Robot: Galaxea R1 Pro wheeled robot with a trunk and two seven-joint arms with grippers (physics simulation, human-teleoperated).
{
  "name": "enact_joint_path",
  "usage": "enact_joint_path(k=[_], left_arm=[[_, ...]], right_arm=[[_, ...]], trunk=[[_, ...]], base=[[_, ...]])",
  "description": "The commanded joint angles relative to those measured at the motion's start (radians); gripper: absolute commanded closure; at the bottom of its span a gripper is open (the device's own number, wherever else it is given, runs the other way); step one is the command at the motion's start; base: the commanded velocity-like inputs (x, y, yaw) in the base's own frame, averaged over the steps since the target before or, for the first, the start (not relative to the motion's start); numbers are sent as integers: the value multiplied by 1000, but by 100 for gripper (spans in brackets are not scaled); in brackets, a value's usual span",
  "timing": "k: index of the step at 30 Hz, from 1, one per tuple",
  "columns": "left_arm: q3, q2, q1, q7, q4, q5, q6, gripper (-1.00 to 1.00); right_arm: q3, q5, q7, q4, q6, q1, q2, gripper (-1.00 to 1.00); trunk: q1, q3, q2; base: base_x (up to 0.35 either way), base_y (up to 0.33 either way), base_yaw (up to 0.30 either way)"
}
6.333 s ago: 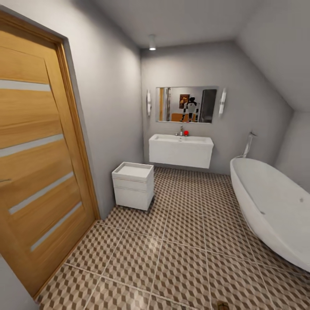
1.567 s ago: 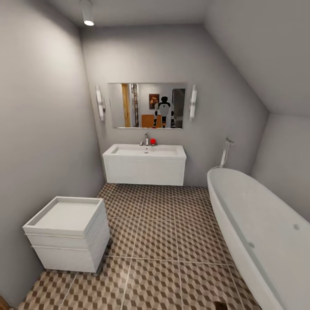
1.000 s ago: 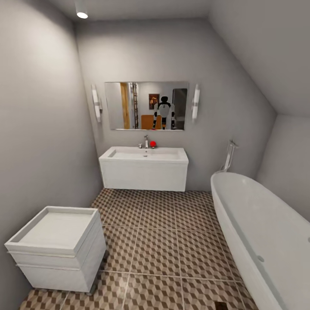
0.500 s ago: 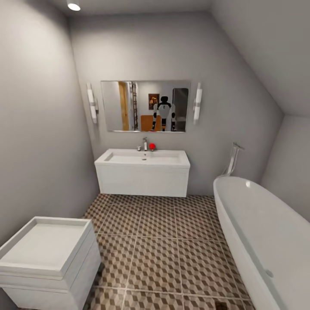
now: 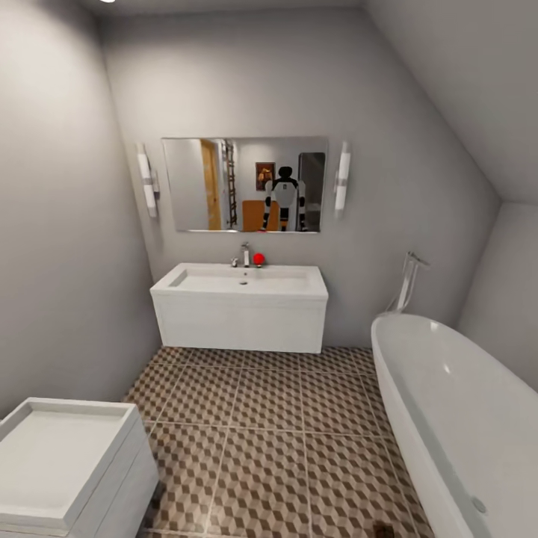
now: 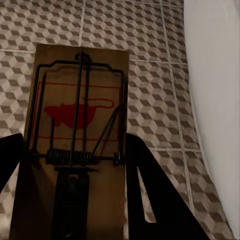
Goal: Take the four mousetraps from the cabinet in the bathroom and place them on the bathroom floor. Make sure all four end up on the same floor surface, and ensure that at least two of them are either under or directly next to the same bathroom sink.
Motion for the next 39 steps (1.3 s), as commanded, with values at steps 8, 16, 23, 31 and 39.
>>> enact_joint_path(k=[8, 16, 23, 31, 39], left_arm=[[-8, -1, -1, -2, 3, 6, -4, 100], [-8, 0, -1, -2, 3, 6, -4, 100], [-8, 0, -1, -3, 3, 6, -4, 100], [-8, 0, -1, -3, 3, 6, -4, 100], [-8, 0, -1, -3, 3, 6, -4, 100]], right_arm=[[9, -11, 2, 4, -5, -2, 0, 100], [9, -11, 2, 4, -5, -2, 0, 100], [9, -10, 1, 4, -5, -2, 0, 100], [9, -10, 1, 4, -5, -2, 0, 100], [9, -10, 1, 4, -5, -2, 0, 100]], trunk=[[1, -1, -2], [1, 0, -2], [1, 1, -2], [1, 2, -2], [1, 2, -2]], base=[[327, -23, -109], [327, 0, -14], [327, 0, -109], [327, 0, -6], [327, 0, 0]])
